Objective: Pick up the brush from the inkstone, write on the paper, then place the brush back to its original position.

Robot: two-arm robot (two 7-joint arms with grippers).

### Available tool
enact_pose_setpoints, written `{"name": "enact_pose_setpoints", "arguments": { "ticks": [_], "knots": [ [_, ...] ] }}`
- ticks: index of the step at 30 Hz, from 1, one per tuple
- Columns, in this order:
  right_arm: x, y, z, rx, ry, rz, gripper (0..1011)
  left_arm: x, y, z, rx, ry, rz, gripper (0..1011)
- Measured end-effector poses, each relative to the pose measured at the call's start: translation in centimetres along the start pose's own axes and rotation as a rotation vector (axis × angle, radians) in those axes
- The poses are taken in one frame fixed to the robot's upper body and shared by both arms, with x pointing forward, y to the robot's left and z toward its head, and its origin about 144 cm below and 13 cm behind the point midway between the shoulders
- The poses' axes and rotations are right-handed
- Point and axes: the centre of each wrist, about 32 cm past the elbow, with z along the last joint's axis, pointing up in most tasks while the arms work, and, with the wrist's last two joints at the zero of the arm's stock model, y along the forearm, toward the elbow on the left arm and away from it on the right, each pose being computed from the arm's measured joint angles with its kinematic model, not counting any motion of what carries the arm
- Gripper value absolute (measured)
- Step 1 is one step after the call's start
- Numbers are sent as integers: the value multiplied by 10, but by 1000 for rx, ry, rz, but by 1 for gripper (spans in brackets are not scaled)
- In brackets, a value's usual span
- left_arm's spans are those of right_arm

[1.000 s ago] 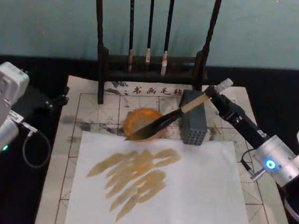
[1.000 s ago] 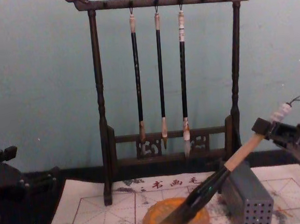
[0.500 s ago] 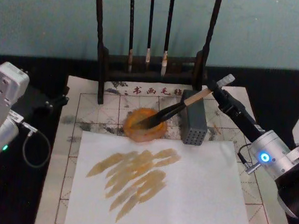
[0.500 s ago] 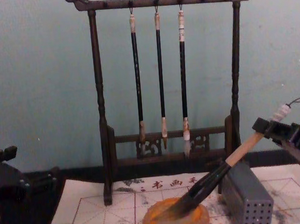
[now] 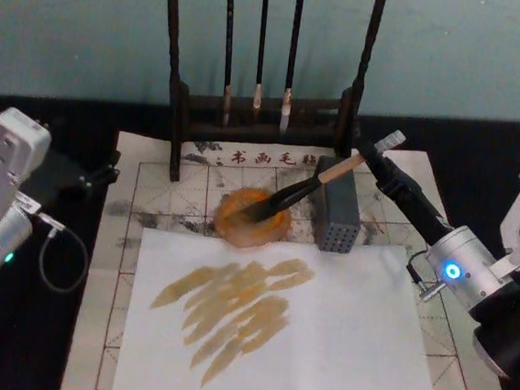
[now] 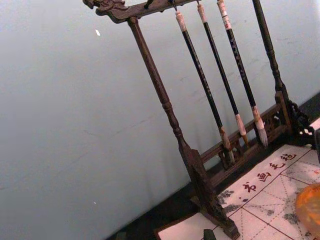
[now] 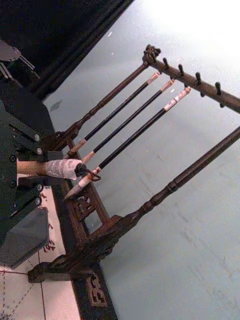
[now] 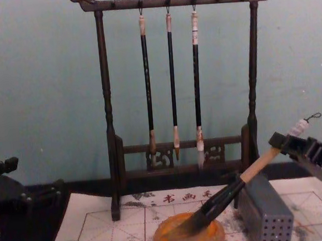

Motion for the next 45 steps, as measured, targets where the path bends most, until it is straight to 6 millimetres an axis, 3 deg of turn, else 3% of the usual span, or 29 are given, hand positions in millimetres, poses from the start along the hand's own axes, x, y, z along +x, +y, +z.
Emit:
{"name": "enact_pose_setpoints", "arguments": {
  "ticks": [45],
  "knots": [
    [11,-8,-5,-30,64,-68,175,0,0,0,0,0,0,1001]
  ]
}}
